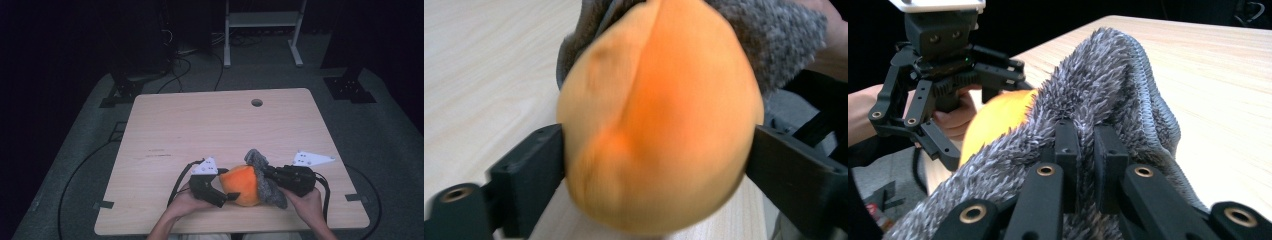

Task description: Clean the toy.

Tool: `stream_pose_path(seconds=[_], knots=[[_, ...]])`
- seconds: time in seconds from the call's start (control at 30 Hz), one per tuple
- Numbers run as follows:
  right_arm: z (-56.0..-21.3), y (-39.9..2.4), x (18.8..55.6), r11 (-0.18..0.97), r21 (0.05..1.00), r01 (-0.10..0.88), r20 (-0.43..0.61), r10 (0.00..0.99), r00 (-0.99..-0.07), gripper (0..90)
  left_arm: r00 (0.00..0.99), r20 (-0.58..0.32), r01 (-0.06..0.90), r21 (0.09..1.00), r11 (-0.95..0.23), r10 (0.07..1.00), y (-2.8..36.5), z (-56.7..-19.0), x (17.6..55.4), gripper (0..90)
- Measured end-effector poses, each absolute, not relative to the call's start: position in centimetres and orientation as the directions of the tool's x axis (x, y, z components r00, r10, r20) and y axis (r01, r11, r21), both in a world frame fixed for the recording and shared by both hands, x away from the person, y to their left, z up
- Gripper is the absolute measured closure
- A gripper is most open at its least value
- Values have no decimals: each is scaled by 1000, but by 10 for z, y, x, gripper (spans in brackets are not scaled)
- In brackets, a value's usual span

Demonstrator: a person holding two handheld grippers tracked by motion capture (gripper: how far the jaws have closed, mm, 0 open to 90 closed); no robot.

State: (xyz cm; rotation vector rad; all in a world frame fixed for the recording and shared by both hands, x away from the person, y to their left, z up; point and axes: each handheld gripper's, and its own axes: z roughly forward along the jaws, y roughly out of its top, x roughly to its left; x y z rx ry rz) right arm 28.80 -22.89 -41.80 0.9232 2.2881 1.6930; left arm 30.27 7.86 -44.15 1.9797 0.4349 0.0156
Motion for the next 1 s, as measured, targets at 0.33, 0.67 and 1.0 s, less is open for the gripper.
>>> stream_pose_path(seconds=[0.33, 0.67, 1.0], knots=[[-406, -249, 284, 85, 922, 378, 260, 588, -766, 823, 924, -97, 228, 916, -329, 369, 79, -420, 297, 398], [-418, -235, 291, 135, 903, 408, 258, 589, -766, 822, 912, -139, 272, 910, -314, 387, 85, -419, 300, 429], [-412, -223, 285, 172, 931, 322, 174, 565, -806, 822, 907, -164, 297, 903, -312, 387, 83, -420, 300, 437]])
